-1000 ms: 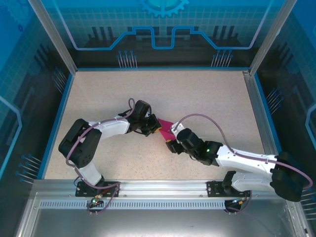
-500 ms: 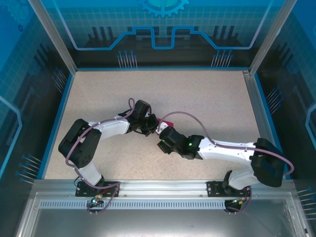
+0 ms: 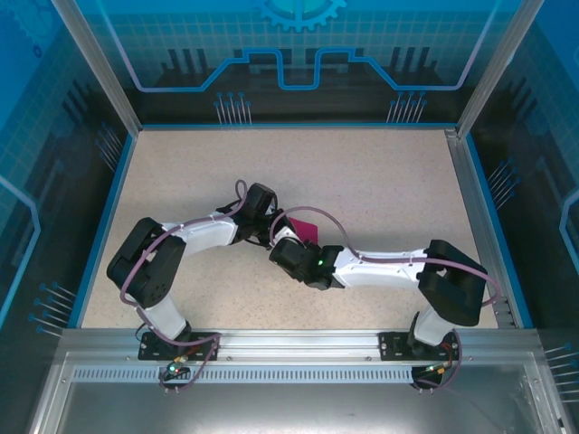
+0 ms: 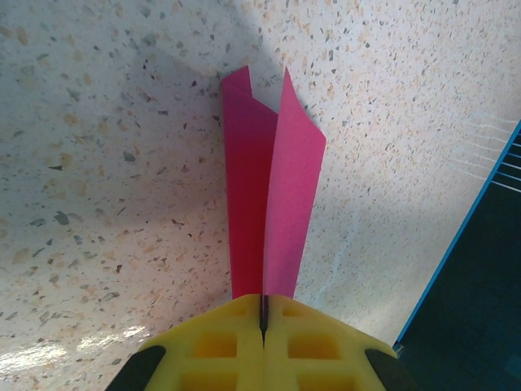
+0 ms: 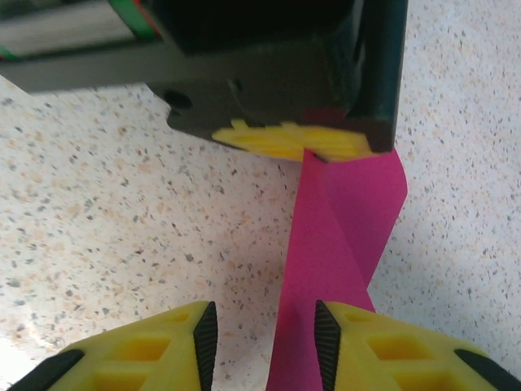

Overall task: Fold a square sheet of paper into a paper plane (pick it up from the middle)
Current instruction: Fold the wing for the fifth time at the center of the table.

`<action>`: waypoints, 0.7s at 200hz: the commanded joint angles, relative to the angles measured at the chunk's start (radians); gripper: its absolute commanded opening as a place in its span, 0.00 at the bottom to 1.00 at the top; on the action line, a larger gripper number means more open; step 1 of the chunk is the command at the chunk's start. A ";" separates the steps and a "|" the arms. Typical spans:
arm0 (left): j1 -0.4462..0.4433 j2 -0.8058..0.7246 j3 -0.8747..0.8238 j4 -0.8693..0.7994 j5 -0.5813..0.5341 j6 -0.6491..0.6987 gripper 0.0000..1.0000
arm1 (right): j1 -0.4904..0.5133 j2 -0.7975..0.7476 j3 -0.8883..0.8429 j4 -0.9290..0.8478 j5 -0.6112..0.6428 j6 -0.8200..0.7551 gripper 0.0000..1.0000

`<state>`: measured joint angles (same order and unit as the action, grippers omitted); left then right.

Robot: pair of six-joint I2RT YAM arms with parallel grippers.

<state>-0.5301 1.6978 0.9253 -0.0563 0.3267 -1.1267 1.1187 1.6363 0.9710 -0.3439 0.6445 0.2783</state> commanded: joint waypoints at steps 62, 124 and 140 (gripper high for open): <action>-0.001 -0.023 0.015 -0.037 -0.015 0.004 0.01 | 0.011 0.029 0.014 -0.006 0.041 0.062 0.13; 0.001 -0.081 0.004 -0.097 -0.070 0.031 0.38 | -0.063 -0.059 -0.086 0.150 -0.156 0.080 0.01; 0.001 -0.118 -0.003 -0.124 -0.109 0.043 0.50 | -0.094 -0.112 -0.170 0.243 -0.256 0.079 0.01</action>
<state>-0.5301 1.6524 0.9253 -0.1116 0.2798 -1.1095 1.0695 1.6058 0.8795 -0.2375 0.5404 0.3408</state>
